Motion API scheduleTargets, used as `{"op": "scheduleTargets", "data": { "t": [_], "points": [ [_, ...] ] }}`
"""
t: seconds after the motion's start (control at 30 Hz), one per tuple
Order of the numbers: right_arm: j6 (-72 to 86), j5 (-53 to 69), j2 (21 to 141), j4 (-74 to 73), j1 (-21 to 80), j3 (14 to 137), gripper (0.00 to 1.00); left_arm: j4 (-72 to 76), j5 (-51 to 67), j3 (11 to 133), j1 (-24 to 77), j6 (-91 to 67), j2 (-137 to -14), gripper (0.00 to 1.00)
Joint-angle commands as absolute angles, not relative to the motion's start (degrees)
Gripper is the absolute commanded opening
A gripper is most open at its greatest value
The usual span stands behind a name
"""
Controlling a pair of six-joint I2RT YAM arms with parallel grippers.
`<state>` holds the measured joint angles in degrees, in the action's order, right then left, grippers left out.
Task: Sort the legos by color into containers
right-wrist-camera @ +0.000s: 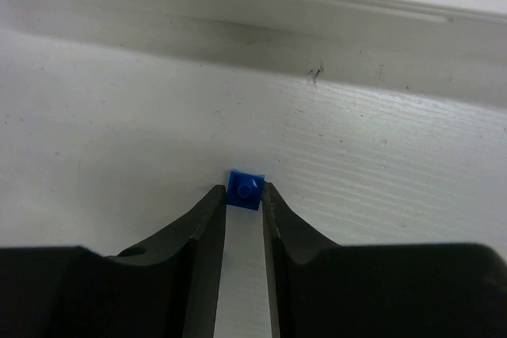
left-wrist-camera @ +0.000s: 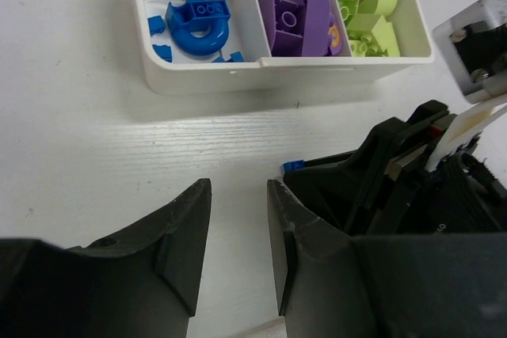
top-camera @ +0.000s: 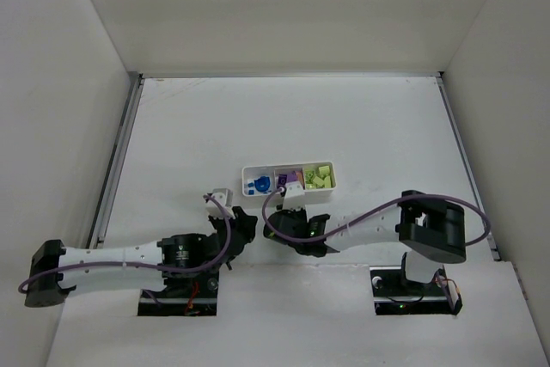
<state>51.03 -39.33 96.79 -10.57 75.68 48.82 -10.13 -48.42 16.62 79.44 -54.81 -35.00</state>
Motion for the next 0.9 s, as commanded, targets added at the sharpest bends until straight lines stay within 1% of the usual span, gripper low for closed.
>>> {"op": "scheduleTargets", "data": {
  "t": [0.0,0.07,0.13,0.2,0.27,0.33,0.47,0.6,0.7,0.77,0.8,0.87],
  "points": [
    [51.15,-40.95,97.91,-7.47,75.10,49.13,0.27,-10.46,-49.92,15.38,79.23,-55.46,-34.63,0.32],
    [50.98,-42.44,96.86,-6.77,75.27,48.34,0.23,-10.46,-49.57,15.12,79.67,-55.46,-35.24,0.33],
    [50.80,-44.03,94.23,-7.64,75.45,47.82,0.22,-10.46,-49.05,14.94,80.28,-55.11,-36.21,0.35],
    [50.71,-45.26,90.37,-9.22,76.24,47.29,0.22,-10.46,-47.73,14.85,80.90,-54.67,-37.52,0.42],
    [49.32,-45.09,85.98,-9.93,76.33,47.20,0.22,-10.55,-45.89,14.85,81.78,-54.58,-38.75,0.46],
    [45.72,-43.95,83.86,-8.10,76.07,48.07,0.22,-10.55,-44.83,14.94,82.92,-54.93,-39.64,0.47],
    [37.20,-39.39,84.81,-0.55,72.21,51.32,0.23,-9.41,-44.30,15.64,85.29,-54.58,-42.00,0.48],
    [33.50,-34.38,88.67,3.25,67.47,55.54,0.23,-6.86,-43.95,16.61,86.17,-53.88,-46.31,0.49],
    [31.73,-31.47,91.75,4.83,65.70,58.53,0.23,-3.27,-42.72,17.22,86.44,-53.61,-50.00,0.49],
    [30.77,-30.15,93.77,5.71,64.12,60.20,0.26,-0.72,-41.84,17.75,86.53,-53.35,-52.81,0.49],
    [30.67,-29.80,94.39,6.06,63.51,60.73,0.31,0.34,-41.57,18.10,86.44,-53.09,-54.39,0.49],
    [30.59,-28.40,95.10,6.85,62.28,61.43,0.37,2.10,-41.48,19.15,86.53,-52.47,-57.73,0.49]
  ]
}}
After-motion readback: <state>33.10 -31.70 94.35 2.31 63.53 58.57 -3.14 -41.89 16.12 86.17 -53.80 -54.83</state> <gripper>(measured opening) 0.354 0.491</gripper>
